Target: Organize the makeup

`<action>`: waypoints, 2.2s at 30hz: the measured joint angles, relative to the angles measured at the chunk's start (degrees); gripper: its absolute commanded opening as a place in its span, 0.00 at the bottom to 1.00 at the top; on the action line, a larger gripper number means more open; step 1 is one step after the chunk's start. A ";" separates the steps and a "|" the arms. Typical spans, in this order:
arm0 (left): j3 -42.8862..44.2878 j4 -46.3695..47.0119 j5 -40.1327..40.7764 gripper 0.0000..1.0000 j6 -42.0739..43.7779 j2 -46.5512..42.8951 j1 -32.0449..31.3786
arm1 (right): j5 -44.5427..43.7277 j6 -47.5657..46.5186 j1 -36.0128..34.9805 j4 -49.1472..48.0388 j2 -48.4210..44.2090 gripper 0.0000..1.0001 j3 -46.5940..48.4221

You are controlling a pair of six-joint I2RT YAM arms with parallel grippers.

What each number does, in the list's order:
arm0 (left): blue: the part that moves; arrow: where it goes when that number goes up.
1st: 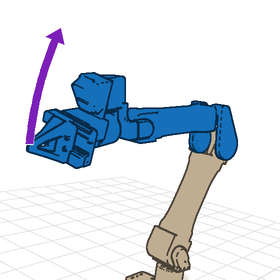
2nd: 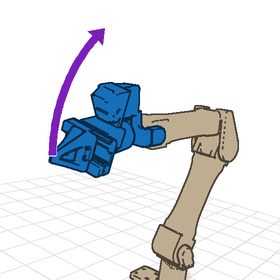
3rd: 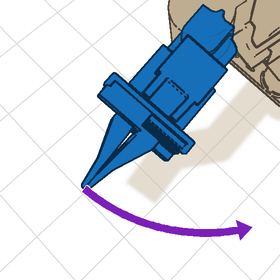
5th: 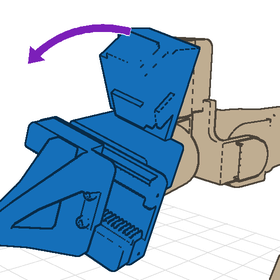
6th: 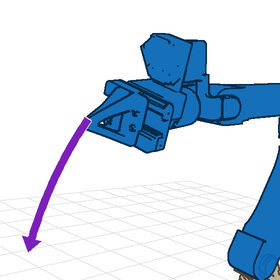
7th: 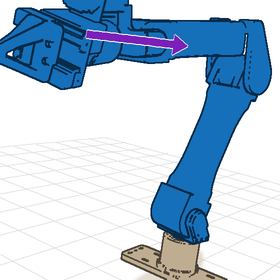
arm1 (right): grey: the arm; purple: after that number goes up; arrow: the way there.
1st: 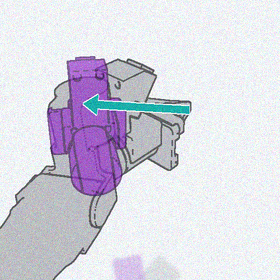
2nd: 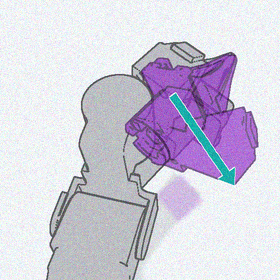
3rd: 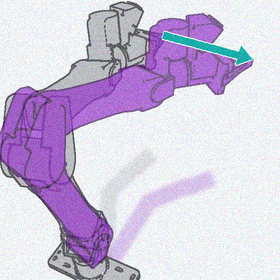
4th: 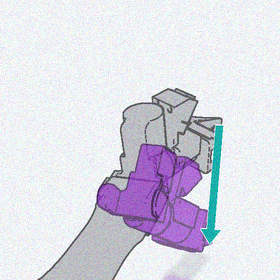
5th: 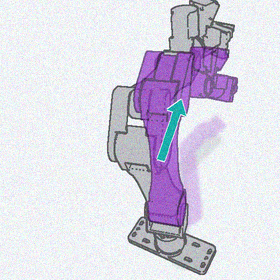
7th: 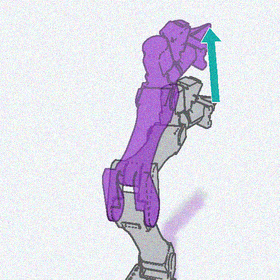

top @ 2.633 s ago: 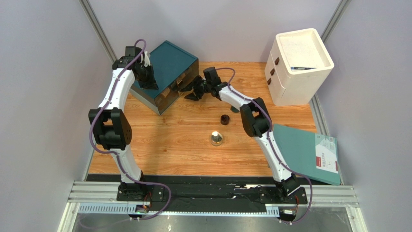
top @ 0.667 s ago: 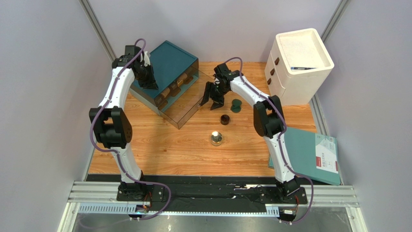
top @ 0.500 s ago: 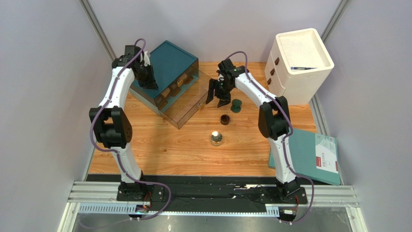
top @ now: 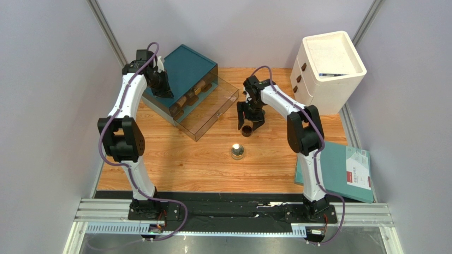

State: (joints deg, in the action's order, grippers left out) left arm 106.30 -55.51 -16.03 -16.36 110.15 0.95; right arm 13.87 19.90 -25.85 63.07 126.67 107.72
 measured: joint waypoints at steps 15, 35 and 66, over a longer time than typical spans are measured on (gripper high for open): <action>0.04 -0.02 -0.44 0.00 0.04 0.11 0.20 | -1.97 -1.51 0.04 2.43 5.79 0.02 2.23; -0.04 0.11 -1.64 0.00 -0.04 0.17 0.59 | 17.53 17.00 -0.17 -27.67 5.81 0.00 11.93; -0.09 0.57 -2.32 0.00 -0.22 0.26 0.72 | 13.49 26.08 -3.23 -28.68 12.90 0.71 19.74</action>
State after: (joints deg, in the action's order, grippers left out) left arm 106.21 -54.94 -18.35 -16.58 110.41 1.67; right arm 27.35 45.98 -29.08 34.39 139.57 127.46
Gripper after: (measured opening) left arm 0.000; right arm 0.707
